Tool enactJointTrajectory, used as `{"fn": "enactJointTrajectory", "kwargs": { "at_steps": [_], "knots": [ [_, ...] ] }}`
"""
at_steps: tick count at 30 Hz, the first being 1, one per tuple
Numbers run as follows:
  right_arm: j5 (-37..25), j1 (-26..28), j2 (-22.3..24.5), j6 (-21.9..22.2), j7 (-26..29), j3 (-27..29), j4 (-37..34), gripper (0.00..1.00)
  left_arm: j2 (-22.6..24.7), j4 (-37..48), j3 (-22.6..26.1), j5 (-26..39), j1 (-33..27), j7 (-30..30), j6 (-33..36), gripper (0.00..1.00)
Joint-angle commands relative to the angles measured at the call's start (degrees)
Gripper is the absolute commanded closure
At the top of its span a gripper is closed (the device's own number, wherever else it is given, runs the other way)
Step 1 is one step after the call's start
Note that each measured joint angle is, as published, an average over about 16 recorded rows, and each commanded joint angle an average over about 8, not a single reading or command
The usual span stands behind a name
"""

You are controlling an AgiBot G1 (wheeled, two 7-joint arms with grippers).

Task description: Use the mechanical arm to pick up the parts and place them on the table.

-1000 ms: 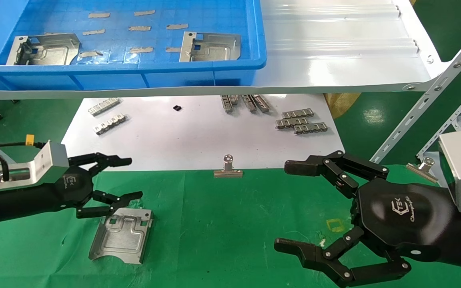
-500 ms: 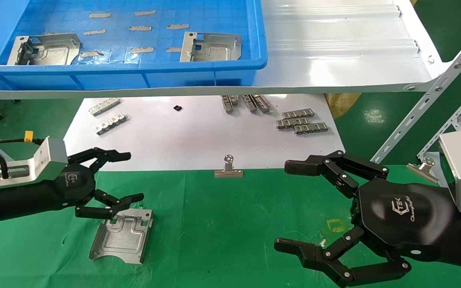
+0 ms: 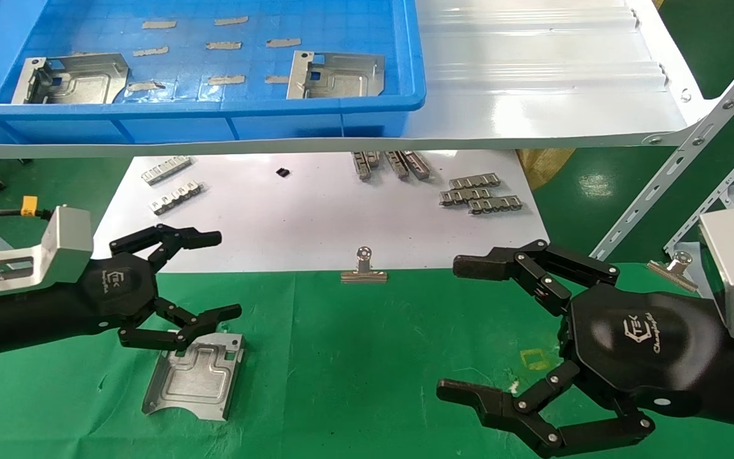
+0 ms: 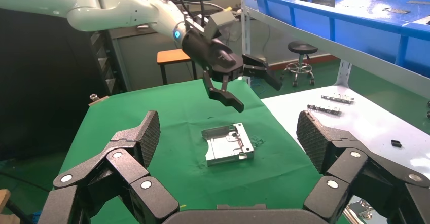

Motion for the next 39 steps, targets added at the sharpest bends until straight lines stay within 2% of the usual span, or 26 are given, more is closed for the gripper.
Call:
{"fn": "enactJointTrajectory", "kwargs": {
  "at_steps": [1, 39],
  "knots": [
    [0.0, 0.0, 0.0, 0.0, 0.0, 0.0, 0.0, 0.0, -0.5, -2.4, -0.9, -0.5, 1.0, -1.5, -0.2, 0.0],
    [0.0, 0.0, 0.0, 0.0, 0.0, 0.0, 0.0, 0.0, -9.8, -46.4, -16.8, -9.5, 19.5, -29.2, -3.8, 0.0]
  ]
}}
